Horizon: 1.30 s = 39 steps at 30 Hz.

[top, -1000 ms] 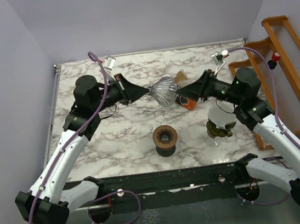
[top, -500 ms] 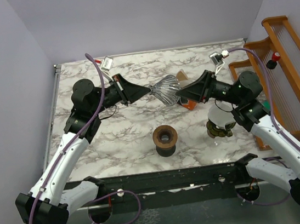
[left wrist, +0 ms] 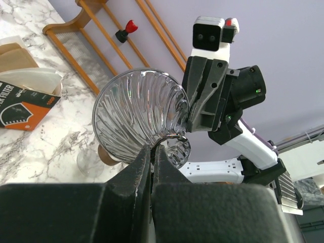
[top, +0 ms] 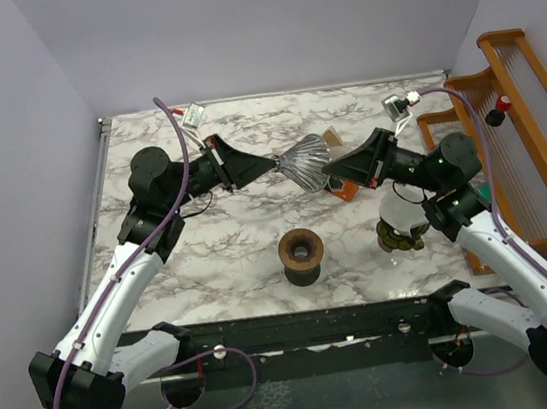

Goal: Place the coffee filter in the dripper
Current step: Pick up the coffee dripper from the center of the board.

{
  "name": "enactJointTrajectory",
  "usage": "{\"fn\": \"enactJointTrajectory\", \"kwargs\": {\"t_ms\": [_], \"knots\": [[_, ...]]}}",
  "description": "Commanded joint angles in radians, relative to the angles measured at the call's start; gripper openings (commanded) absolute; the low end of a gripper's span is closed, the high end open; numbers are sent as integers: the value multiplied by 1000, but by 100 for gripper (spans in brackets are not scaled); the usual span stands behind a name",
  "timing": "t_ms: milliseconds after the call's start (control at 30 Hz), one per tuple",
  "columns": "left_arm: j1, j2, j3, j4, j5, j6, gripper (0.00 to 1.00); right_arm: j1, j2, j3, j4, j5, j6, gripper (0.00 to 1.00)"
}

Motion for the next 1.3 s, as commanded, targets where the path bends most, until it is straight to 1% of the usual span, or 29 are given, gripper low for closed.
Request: {"fn": "enactJointTrajectory", "kwargs": {"t_ms": [0,100,133,167,267,333,367,467,533,667,767,867,967,1067,1267], "knots": [[2,-23,-19,50,27,-20,0,-4,-10,-7,51,-36,17,1],[2,-24,-31,59,30,-27,0,-4,-13,-3,50,-37,14,0],[1,-24,-34,59,33,-30,4,-4,-13,-1,47,-37,12,0],[2,-24,-36,59,33,-33,10,-3,-15,2,45,-37,10,0],[2,-31,-40,40,21,-31,35,-4,-15,20,18,-36,-17,0],[2,-39,-29,-14,-1,-1,47,-4,-19,46,-44,-29,-70,0],[2,-45,-22,-48,-13,26,50,-4,-23,64,-88,-21,-105,0],[2,-51,-1,-177,-48,98,56,-3,-32,116,-221,12,-224,0],[6,-53,7,-235,-53,131,60,-4,-29,152,-291,17,-295,1],[9,-72,43,-380,-112,224,63,-4,-5,261,-490,33,-461,0],[10,-94,78,-489,-178,300,63,-3,12,321,-596,51,-579,1],[10,-102,108,-558,-234,352,65,-2,55,382,-673,23,-663,0],[10,-92,151,-610,-259,392,66,8,109,461,-779,15,-765,0],[11,-82,202,-665,-291,436,66,74,140,524,-869,116,-891,1],[11,-73,274,-742,-355,488,66,332,222,636,-1003,454,-1125,0]]}}
